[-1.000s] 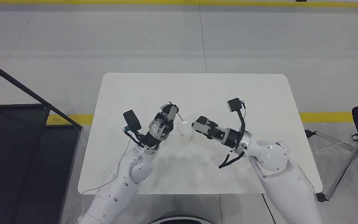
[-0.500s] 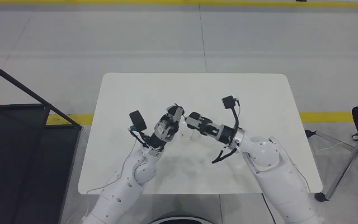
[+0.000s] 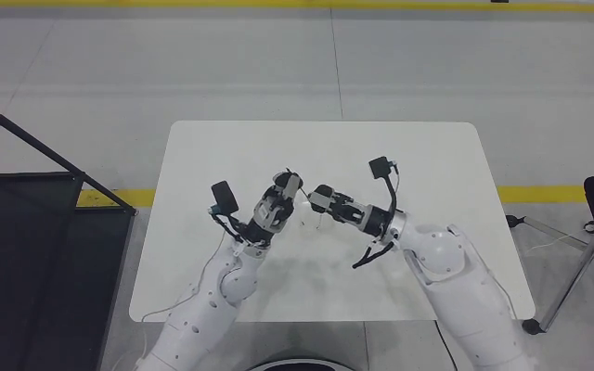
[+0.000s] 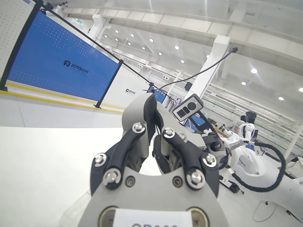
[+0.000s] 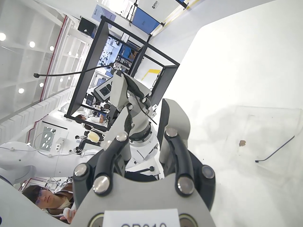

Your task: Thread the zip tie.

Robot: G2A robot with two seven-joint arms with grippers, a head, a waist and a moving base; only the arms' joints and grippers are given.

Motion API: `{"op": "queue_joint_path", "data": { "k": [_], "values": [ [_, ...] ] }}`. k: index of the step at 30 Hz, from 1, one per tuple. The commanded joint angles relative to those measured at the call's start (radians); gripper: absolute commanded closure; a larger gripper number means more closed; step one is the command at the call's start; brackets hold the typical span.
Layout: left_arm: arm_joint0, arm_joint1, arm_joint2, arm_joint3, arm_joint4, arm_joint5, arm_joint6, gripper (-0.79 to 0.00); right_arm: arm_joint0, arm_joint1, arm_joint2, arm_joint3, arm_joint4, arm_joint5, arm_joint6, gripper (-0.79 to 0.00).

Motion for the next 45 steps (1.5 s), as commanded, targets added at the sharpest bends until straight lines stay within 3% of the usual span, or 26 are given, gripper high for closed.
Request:
{"op": "queue_joint_path", "data": {
  "k": [1,10,29,34,38,43,45],
  "values": [
    [0.001,-0.001,-0.003,0.0,-0.003,0.0,-0.005,0.0,0.002,0.0,-0.001,0.002,0.0,-0.002,0.0,-0.277],
    [-0.001,-0.007,-0.004,0.005,-0.015,-0.006,-0.028,0.0,-0.003,-0.001,-0.005,-0.001,-0.015,-0.031,-0.015,-0.237],
    [0.006,-0.015,-0.022,-0.004,-0.073,-0.047,-0.084,0.0,0.025,-0.006,-0.022,0.024,-0.055,-0.016,-0.014,-0.289],
    [0.009,-0.017,-0.027,-0.006,-0.08,-0.053,-0.093,0.0,0.03,-0.007,-0.025,0.031,-0.05,-0.03,-0.008,-0.268],
    [0.009,-0.018,-0.029,-0.007,-0.081,-0.054,-0.099,0.0,0.029,-0.007,-0.027,0.031,-0.052,-0.036,-0.007,-0.215],
    [0.008,-0.021,-0.031,-0.006,-0.08,-0.055,-0.103,0.0,0.028,-0.007,-0.027,0.03,-0.049,-0.043,-0.002,-0.018],
    [0.008,-0.022,-0.032,-0.005,-0.081,-0.054,-0.106,0.0,0.027,-0.007,-0.026,0.029,-0.049,-0.043,-0.001,0.0]
  ]
}}
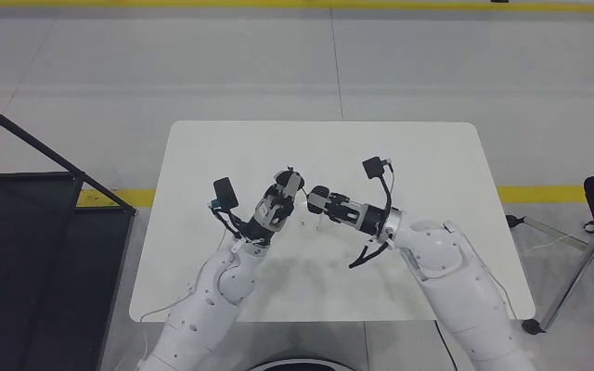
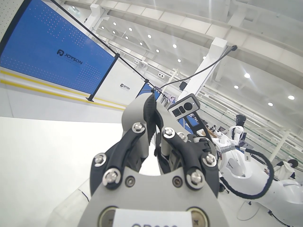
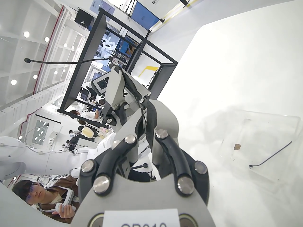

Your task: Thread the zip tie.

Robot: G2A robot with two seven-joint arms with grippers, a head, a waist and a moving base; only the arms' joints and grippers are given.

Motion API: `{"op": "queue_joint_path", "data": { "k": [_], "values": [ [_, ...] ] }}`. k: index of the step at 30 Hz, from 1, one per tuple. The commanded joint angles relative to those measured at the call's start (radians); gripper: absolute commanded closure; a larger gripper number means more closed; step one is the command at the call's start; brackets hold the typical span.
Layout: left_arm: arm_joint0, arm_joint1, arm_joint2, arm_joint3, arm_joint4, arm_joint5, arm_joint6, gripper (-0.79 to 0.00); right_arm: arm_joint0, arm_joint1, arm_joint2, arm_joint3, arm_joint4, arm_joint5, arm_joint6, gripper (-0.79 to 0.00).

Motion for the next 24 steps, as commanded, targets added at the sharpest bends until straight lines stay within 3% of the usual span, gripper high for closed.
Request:
{"op": "queue_joint_path", "data": {
  "k": [1,10,14,15,24],
  "values": [
    [0.0,-0.001,-0.001,0.001,-0.001,0.0,-0.002,0.0,-0.001,0.0,0.0,-0.001,0.0,0.0,0.0,0.0],
    [-0.002,-0.006,-0.004,0.005,-0.001,0.002,-0.006,0.0,-0.005,0.001,0.006,-0.003,0.013,-0.011,0.01,0.0],
    [-0.002,-0.008,-0.005,0.005,-0.006,0.004,-0.015,-0.677,-0.01,0.002,0.013,-0.004,0.027,-0.023,0.009,0.0],
    [-0.002,-0.008,-0.005,0.005,-0.008,0.005,-0.018,-0.739,-0.012,0.002,0.016,-0.004,0.031,-0.026,0.008,0.0],
    [0.002,-0.009,-0.014,0.003,-0.011,-0.016,-0.042,-0.785,-0.027,0.004,0.036,-0.006,0.067,-0.049,-0.009,0.0]
  ]
}}
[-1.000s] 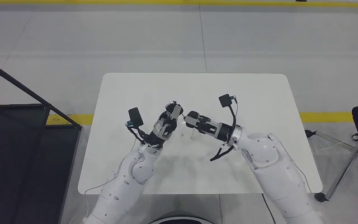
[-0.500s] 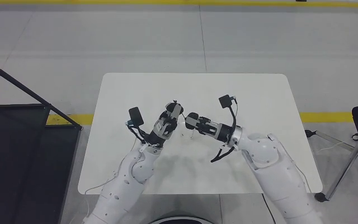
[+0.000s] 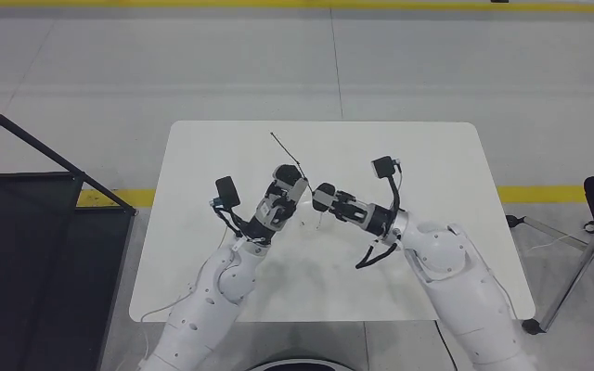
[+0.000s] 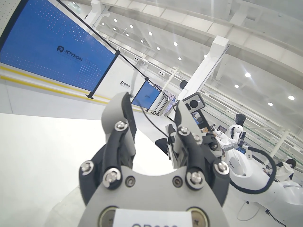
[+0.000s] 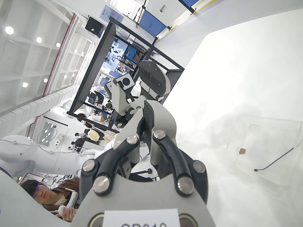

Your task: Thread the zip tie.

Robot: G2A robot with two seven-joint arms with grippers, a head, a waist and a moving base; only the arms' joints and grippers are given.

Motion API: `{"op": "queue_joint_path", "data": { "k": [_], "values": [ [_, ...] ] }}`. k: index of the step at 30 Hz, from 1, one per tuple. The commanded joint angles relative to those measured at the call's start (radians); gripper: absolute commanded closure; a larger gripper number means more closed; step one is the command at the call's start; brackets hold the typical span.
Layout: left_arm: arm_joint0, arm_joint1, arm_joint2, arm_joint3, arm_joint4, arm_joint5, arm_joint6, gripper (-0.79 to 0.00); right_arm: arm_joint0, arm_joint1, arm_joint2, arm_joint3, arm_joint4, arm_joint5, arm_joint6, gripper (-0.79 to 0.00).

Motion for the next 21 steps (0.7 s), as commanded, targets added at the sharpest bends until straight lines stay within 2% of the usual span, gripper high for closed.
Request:
{"op": "queue_joint_path", "data": {
  "k": [1,9,13,17,21],
  "values": [
    [0.002,0.001,-0.004,0.0,0.0,-0.011,-0.003,-0.785,-0.003,0.0,0.005,0.001,0.014,-0.004,-0.002,0.0],
    [0.021,0.009,-0.034,-0.013,-0.008,-0.087,-0.023,-0.785,-0.015,0.002,0.03,0.004,0.063,-0.028,-0.011,0.0],
    [0.034,0.015,-0.066,-0.017,-0.058,-0.127,-0.038,-0.785,-0.022,0.007,0.05,0.005,0.106,-0.051,0.025,0.0],
    [0.042,0.023,-0.095,-0.015,-0.189,-0.191,-0.117,-0.785,-0.03,0.014,0.073,0.008,0.185,-0.082,0.112,0.0],
    [0.044,0.035,-0.103,-0.005,-0.348,-0.242,-0.261,-0.785,-0.027,0.022,0.094,0.023,0.289,-0.108,0.234,0.0]
  ]
}}
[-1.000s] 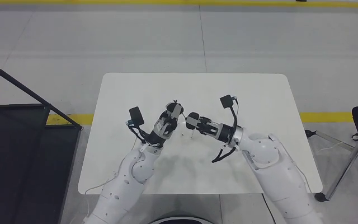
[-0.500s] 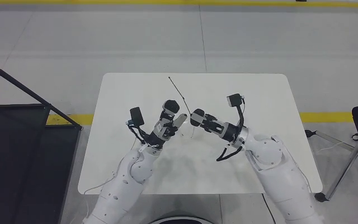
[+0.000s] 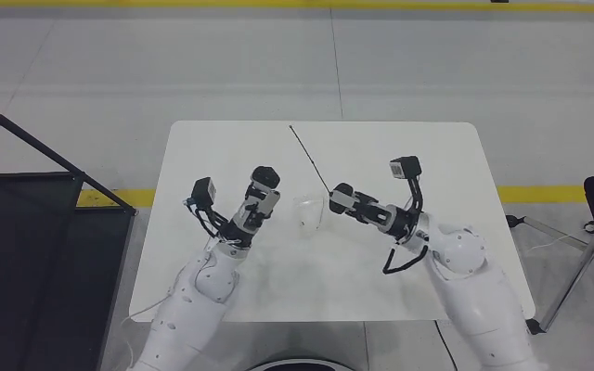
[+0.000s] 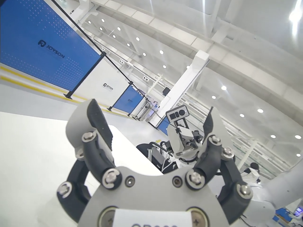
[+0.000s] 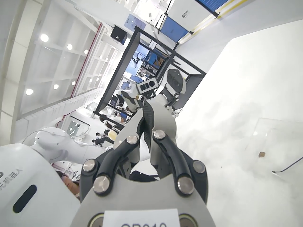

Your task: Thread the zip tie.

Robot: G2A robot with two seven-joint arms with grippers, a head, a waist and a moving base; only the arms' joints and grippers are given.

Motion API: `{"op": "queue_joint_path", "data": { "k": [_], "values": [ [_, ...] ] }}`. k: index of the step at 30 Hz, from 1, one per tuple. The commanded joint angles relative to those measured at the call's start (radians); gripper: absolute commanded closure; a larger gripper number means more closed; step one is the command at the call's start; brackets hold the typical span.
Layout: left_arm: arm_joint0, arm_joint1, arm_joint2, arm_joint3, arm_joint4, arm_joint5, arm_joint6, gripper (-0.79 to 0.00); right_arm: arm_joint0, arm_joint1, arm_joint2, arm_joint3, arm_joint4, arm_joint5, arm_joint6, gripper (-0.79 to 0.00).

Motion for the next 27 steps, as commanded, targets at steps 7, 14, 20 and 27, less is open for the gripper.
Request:
{"op": "queue_joint_path", "data": {
  "k": [7,14,20,27],
  "values": [
    [-0.02,0.029,0.028,0.026,-0.437,0.024,-0.42,-0.785,0.028,0.011,0.014,0.046,0.212,-0.011,0.252,0.0],
    [-0.024,0.032,0.028,0.028,-0.474,0.036,-0.46,-0.785,0.054,0.014,0.017,0.086,0.268,0.017,0.318,0.0],
    [-0.024,0.032,0.028,0.028,-0.474,0.036,-0.46,-0.785,0.054,0.014,0.017,0.086,0.268,0.017,0.318,0.0],
    [-0.02,0.028,0.058,-0.009,-0.627,0.089,-0.499,-0.785,0.038,0.014,0.007,0.059,0.329,0.035,0.35,0.0]
  ]
}}
